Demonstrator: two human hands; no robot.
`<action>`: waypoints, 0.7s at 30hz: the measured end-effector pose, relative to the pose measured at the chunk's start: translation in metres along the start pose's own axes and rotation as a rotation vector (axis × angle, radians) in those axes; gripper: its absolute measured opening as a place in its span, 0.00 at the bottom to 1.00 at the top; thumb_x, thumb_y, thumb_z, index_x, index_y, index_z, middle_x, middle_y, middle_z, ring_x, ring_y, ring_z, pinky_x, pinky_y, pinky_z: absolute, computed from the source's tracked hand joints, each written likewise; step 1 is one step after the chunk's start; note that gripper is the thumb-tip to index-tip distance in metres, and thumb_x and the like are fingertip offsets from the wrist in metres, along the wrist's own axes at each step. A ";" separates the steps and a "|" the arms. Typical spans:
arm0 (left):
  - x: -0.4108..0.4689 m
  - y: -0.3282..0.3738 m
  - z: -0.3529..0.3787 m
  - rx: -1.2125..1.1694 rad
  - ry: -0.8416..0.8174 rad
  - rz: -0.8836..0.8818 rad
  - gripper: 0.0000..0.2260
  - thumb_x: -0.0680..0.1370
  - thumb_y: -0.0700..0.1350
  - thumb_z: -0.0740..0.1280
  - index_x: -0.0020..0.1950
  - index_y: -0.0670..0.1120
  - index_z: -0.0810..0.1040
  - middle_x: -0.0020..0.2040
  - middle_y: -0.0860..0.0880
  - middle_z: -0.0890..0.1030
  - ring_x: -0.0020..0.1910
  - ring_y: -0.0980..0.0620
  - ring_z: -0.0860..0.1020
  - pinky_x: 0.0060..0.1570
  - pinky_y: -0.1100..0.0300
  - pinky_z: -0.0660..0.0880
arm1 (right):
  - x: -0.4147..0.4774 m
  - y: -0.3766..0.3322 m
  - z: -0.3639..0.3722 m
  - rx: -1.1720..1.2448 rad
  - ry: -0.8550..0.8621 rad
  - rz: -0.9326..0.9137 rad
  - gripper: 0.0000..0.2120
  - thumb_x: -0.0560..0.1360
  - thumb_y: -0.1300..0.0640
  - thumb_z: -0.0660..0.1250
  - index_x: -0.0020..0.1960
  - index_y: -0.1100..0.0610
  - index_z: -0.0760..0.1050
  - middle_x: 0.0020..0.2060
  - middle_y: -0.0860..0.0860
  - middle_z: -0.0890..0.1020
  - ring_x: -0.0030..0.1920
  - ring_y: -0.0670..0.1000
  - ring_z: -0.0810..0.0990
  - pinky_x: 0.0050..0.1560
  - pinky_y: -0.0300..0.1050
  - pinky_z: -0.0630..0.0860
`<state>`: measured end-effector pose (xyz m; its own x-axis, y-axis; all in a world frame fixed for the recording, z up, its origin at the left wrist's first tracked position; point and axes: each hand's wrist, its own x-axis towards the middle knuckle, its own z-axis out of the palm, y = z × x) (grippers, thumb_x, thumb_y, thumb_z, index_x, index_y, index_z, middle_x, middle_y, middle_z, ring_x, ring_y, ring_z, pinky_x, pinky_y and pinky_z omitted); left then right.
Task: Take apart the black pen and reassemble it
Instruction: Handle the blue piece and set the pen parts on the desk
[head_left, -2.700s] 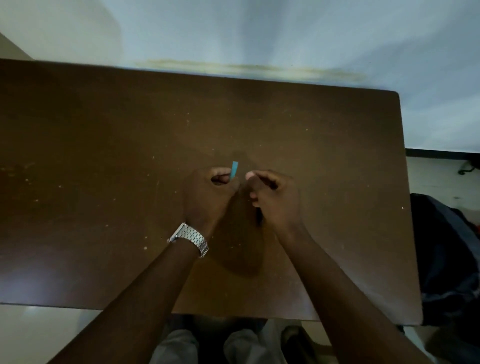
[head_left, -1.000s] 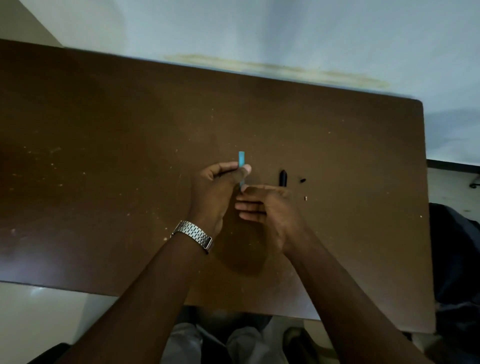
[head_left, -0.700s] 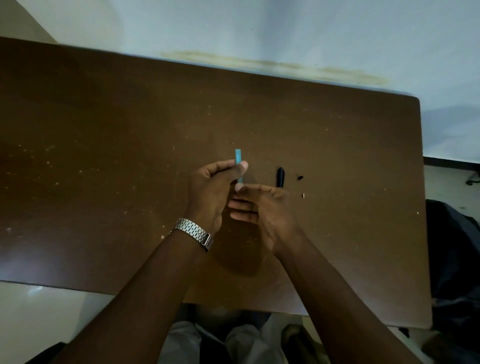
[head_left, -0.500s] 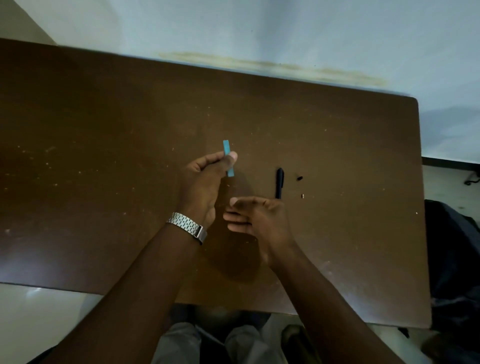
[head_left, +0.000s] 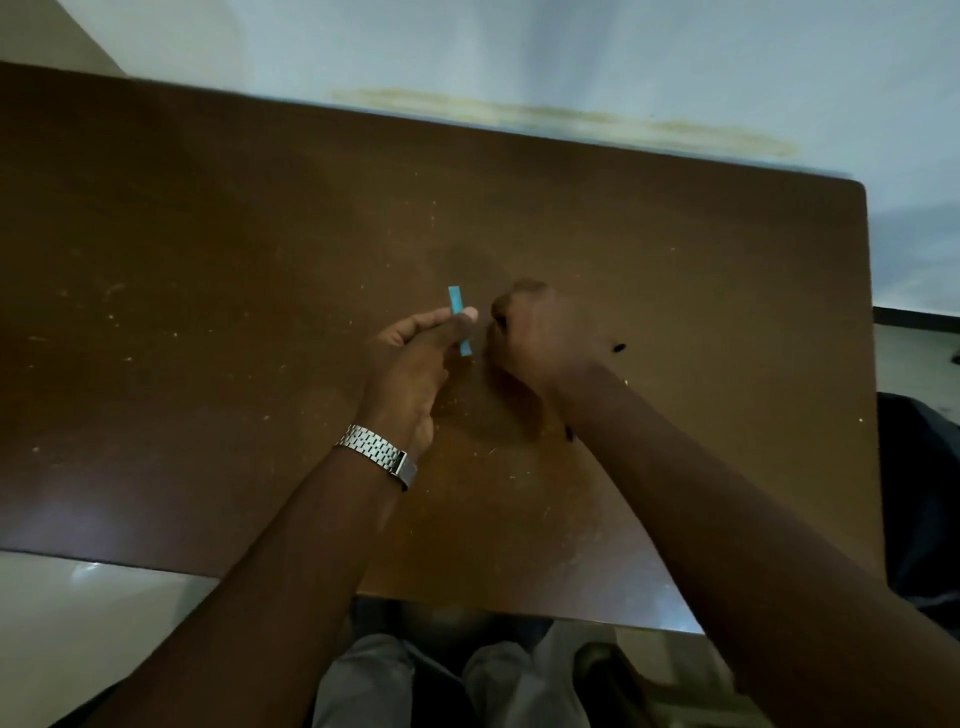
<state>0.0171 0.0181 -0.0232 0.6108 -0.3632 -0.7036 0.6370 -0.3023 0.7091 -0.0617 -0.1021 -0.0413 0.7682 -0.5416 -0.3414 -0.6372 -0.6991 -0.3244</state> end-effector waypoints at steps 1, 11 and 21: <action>0.001 0.000 -0.001 0.002 0.001 0.000 0.07 0.72 0.44 0.80 0.46 0.48 0.85 0.35 0.54 0.88 0.29 0.63 0.82 0.24 0.71 0.72 | 0.004 0.000 0.003 -0.034 -0.002 -0.019 0.07 0.81 0.55 0.67 0.56 0.55 0.82 0.50 0.54 0.82 0.47 0.52 0.81 0.46 0.48 0.81; 0.005 -0.002 -0.004 0.004 0.007 -0.022 0.08 0.72 0.43 0.80 0.50 0.47 0.85 0.37 0.54 0.88 0.30 0.63 0.83 0.24 0.71 0.72 | 0.017 0.010 0.021 0.070 0.016 -0.054 0.08 0.81 0.59 0.67 0.59 0.53 0.80 0.51 0.50 0.79 0.49 0.48 0.77 0.48 0.45 0.77; 0.010 -0.003 -0.005 0.020 0.002 -0.018 0.06 0.72 0.45 0.80 0.46 0.50 0.85 0.38 0.56 0.88 0.33 0.64 0.84 0.31 0.67 0.73 | 0.018 0.001 0.015 0.133 0.002 -0.071 0.07 0.80 0.58 0.70 0.56 0.55 0.83 0.51 0.53 0.83 0.49 0.50 0.80 0.50 0.45 0.80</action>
<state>0.0239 0.0195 -0.0327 0.6002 -0.3560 -0.7163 0.6384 -0.3263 0.6971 -0.0492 -0.1058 -0.0608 0.8114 -0.4944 -0.3118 -0.5841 -0.6676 -0.4616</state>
